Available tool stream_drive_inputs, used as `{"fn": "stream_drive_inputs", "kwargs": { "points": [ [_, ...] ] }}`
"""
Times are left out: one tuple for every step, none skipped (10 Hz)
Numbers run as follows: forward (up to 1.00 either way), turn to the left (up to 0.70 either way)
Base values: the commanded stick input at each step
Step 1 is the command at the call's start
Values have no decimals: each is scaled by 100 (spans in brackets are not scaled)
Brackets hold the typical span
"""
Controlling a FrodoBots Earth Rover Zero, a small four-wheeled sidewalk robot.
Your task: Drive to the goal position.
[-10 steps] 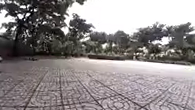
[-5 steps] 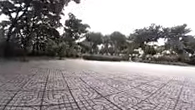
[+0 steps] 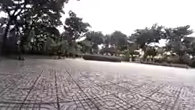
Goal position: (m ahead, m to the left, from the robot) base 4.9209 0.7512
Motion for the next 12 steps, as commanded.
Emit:
{"fn": "stream_drive_inputs", "kwargs": {
  "points": [
    [100, 27],
    [100, 11],
    [100, 0],
    [100, 0],
    [100, 0],
    [100, 0],
    [100, 0],
    [100, 0],
    [100, 0],
    [100, 0],
    [100, 0],
    [100, 19]
  ]
}}
